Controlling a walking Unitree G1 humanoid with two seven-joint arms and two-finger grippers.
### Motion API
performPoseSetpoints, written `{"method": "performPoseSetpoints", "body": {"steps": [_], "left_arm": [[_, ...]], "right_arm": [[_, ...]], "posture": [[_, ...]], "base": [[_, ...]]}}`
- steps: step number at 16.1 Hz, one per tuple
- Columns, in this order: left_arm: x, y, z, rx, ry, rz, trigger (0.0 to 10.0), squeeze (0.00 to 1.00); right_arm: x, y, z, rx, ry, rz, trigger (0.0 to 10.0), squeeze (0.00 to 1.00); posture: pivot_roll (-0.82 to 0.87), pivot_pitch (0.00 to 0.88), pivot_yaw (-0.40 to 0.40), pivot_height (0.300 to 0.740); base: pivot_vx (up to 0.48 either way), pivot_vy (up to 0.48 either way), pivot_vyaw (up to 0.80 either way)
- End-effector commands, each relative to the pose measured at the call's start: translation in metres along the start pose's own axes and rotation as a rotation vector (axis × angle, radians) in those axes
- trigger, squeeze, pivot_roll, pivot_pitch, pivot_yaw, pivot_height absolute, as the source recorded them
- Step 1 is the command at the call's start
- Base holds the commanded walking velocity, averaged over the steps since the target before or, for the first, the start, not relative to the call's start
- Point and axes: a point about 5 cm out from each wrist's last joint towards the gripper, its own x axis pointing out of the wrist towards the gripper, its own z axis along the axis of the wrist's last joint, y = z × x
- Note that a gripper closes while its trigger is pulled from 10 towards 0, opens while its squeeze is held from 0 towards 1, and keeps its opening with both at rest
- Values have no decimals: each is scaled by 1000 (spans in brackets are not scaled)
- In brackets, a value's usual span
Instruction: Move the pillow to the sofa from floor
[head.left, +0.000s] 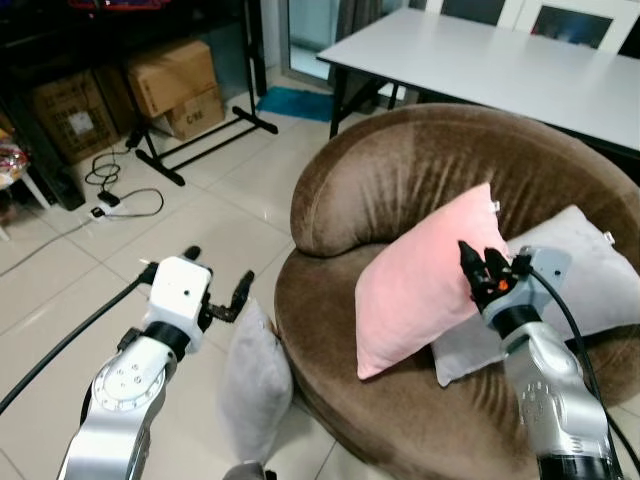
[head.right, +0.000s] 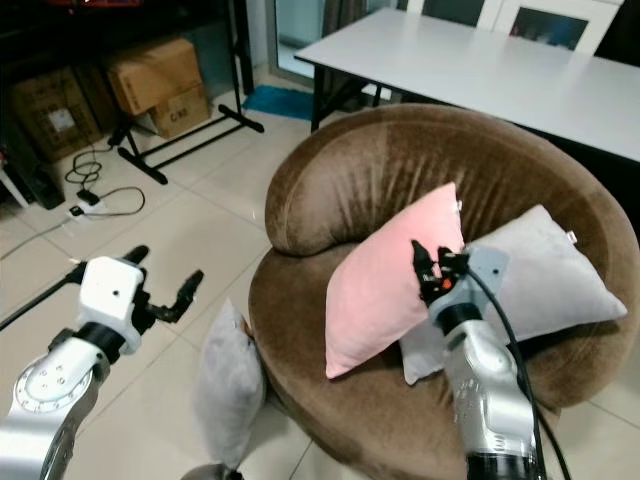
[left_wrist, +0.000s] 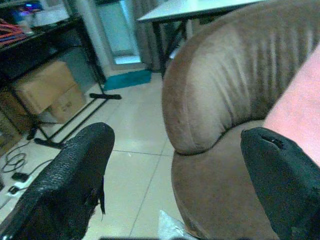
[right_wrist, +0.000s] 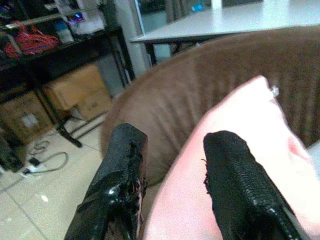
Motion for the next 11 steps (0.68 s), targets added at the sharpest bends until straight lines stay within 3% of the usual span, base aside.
{"method": "performPoseSetpoints", "body": {"steps": [1, 3, 5, 7, 11], "left_arm": [[-1, 2, 1, 5, 4, 21, 10000, 0], [-2, 1, 1, 6, 6, 23, 10000, 0], [-3, 0, 2, 10, 10, 27, 10000, 0], [-3, -1, 2, 11, 11, 28, 10000, 0], [-5, -1, 1, 11, 18, 35, 10000, 0]], "right_arm": [[-3, 8, 0, 11, 12, 11, 10000, 0], [-15, 23, -18, -5, 94, 19, 10000, 0], [-15, 33, -20, -64, 152, 10, 10000, 0], [-14, 33, -22, -141, 180, 9, 10000, 0], [-17, 32, -21, -127, 214, 18, 10000, 0]], "posture": [[-2, 0, -19, 740], [3, 0, -25, 740], [4, 0, -26, 740], [5, 0, -28, 740], [9, 0, -36, 740]], "base": [[0, 0, 0], [0, 0, 0], [0, 0, 0], [0, 0, 0], [0, 0, 0]]}}
